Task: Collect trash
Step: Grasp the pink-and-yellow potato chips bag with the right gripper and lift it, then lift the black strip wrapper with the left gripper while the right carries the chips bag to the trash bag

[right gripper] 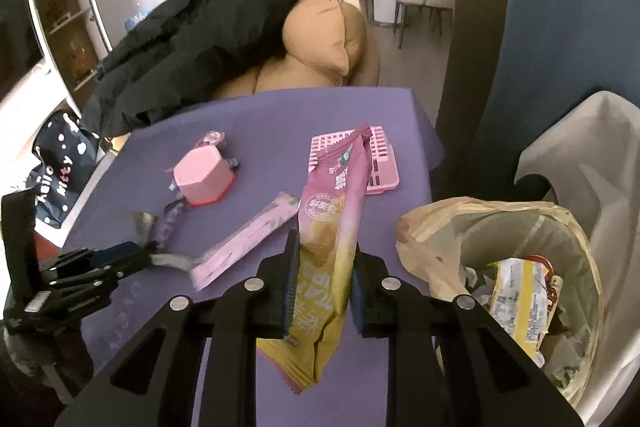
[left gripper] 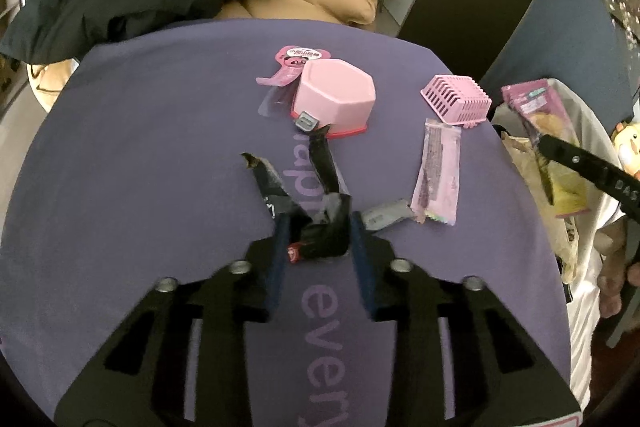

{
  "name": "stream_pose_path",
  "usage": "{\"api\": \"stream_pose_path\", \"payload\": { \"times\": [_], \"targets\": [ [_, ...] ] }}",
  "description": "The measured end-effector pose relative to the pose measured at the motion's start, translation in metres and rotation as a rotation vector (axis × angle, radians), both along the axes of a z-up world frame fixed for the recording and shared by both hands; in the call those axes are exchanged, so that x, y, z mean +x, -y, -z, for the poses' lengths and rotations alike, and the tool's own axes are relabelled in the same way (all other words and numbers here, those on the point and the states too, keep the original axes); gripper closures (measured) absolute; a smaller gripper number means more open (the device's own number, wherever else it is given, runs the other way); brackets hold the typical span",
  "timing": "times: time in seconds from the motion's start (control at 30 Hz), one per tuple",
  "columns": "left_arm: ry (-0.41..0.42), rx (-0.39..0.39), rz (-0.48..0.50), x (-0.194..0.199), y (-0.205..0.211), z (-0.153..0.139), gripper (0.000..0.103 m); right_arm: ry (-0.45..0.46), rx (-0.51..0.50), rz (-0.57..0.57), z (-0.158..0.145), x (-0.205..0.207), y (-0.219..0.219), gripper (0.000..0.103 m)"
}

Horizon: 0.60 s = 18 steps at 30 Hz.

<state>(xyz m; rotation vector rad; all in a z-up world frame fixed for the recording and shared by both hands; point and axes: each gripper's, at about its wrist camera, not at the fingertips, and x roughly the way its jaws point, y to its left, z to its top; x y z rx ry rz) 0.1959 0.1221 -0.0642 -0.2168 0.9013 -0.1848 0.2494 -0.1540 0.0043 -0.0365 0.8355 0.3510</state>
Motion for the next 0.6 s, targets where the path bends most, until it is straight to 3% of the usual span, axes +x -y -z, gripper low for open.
{"api": "stream_pose_path", "payload": {
  "times": [0.07, 0.27, 0.6],
  "targets": [
    [0.007, 0.006, 0.01, -0.001, -0.001, -0.007, 0.09, 0.02, 0.011, -0.013, -0.006, -0.005, 0.004, 0.081],
    [0.093, 0.043, 0.021, -0.008, 0.006, -0.039, 0.098, 0.067, 0.057, -0.017, -0.021, -0.02, 0.021, 0.081],
    [0.162, 0.045, 0.061, -0.014, 0.029, -0.066, 0.097, 0.083, 0.108, 0.032, -0.024, -0.039, 0.056, 0.081]
  ]
}}
